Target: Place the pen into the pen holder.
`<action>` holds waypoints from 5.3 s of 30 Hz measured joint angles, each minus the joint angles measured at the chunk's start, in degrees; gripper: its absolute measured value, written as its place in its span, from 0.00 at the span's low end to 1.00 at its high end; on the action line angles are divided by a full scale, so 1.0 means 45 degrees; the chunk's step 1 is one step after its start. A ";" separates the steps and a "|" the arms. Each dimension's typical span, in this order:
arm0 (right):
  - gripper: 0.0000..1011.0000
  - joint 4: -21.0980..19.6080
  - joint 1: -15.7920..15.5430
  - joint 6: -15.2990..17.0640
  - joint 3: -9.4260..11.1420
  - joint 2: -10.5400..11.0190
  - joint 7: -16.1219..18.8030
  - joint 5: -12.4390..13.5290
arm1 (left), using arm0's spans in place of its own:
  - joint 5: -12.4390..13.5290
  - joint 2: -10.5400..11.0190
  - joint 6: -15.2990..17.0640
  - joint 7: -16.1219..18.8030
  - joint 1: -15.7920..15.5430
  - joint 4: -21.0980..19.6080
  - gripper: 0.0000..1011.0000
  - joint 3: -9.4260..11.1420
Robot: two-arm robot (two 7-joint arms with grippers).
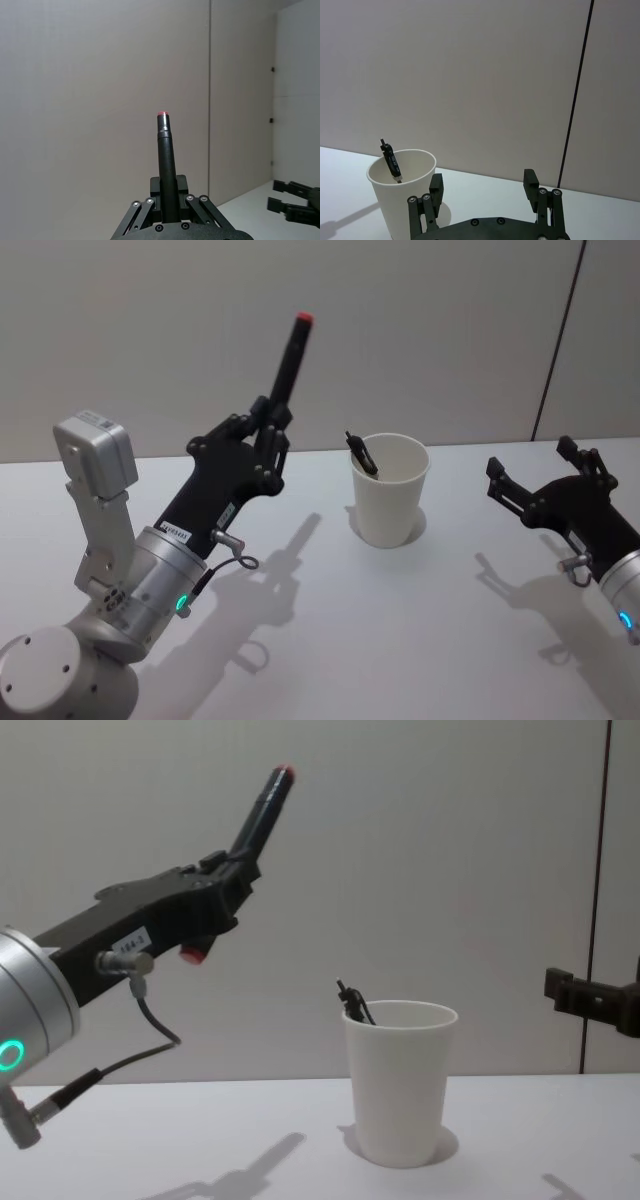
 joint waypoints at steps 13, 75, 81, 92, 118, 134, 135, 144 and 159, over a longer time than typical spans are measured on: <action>0.99 0.0000 0.0001 0.0000 0.0000 0.0000 0.0000 0.0000 | -0.0093 -0.0076 0.0572 -0.2791 -0.0646 0.0837 0.18 0.0057; 0.99 -0.0173 -0.0173 0.0000 0.0082 0.0128 0.0183 0.0322 | 0.1673 -0.0565 0.1387 -0.6373 -0.2257 0.2485 0.18 0.0590; 0.99 -0.0493 -0.0458 0.0003 0.0302 0.0456 0.0660 0.1121 | 0.1665 -0.0572 0.1381 -0.6384 -0.2264 0.2493 0.18 0.0594; 0.99 -0.1073 -0.0885 0.0074 0.0700 0.0992 0.1603 0.2860 | 0.1657 -0.0574 0.1381 -0.6399 -0.2274 0.2507 0.18 0.0594; 0.99 -0.1910 -0.0814 0.2531 0.0773 0.1119 0.3246 0.6960 | 0.1658 -0.0573 0.1382 -0.6404 -0.2279 0.2506 0.18 0.0594; 0.99 -0.1542 -0.0089 0.3904 0.0385 0.0161 0.2234 0.8981 | 0.1659 -0.0573 0.1382 -0.6404 -0.2278 0.2506 0.18 0.0594; 0.99 -0.1517 -0.0056 0.3950 0.0364 0.0111 0.2169 0.9066 | 0.1659 -0.0574 0.1382 -0.6404 -0.2278 0.2506 0.18 0.0594; 0.99 -0.1187 0.0349 0.4354 0.0059 -0.0493 0.1580 0.9840 | 0.1659 -0.0574 0.1382 -0.6403 -0.2279 0.2505 0.18 0.0593; 0.99 -0.0827 0.0713 0.4642 -0.0333 -0.1062 0.0962 1.0855 | 0.1658 -0.0573 0.1382 -0.6404 -0.2278 0.2505 0.18 0.0593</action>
